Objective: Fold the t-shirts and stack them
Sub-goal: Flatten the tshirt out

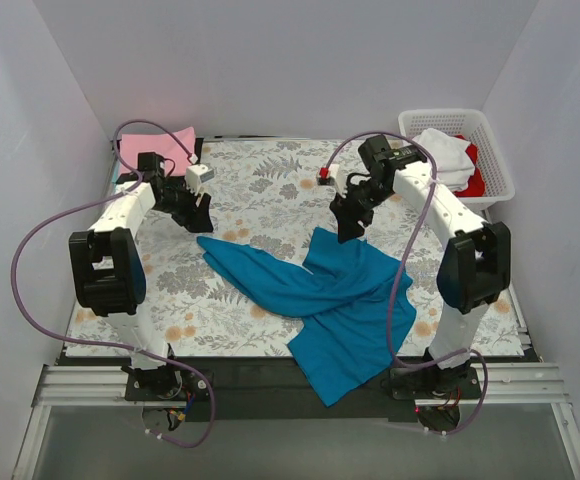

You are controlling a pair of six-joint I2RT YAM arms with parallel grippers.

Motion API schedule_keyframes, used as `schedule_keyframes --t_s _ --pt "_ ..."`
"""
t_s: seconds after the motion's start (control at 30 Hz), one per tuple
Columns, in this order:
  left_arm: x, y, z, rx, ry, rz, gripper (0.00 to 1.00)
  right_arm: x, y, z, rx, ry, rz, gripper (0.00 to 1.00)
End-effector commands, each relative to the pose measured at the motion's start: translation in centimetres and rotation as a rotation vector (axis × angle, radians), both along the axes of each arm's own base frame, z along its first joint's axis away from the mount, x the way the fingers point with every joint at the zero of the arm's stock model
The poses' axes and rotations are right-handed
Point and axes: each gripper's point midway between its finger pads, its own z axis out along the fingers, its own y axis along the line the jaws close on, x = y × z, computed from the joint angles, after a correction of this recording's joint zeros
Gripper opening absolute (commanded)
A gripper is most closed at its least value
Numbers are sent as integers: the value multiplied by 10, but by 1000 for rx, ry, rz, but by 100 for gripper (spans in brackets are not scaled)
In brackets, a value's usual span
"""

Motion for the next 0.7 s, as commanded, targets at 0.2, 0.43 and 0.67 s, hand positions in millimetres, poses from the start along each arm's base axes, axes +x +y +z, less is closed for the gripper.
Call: schedule_keyframes --t_s 0.2,0.43,0.67 --pt "-8 -8 11 -32 -34 -111 55 97 2 -38 -34 -15 -283 60" --pt "-11 -9 7 -36 -32 -121 55 128 14 -72 -108 -102 -347 62" --pt "-15 -4 0 -32 -31 -118 56 123 27 -107 -216 -202 -334 65"
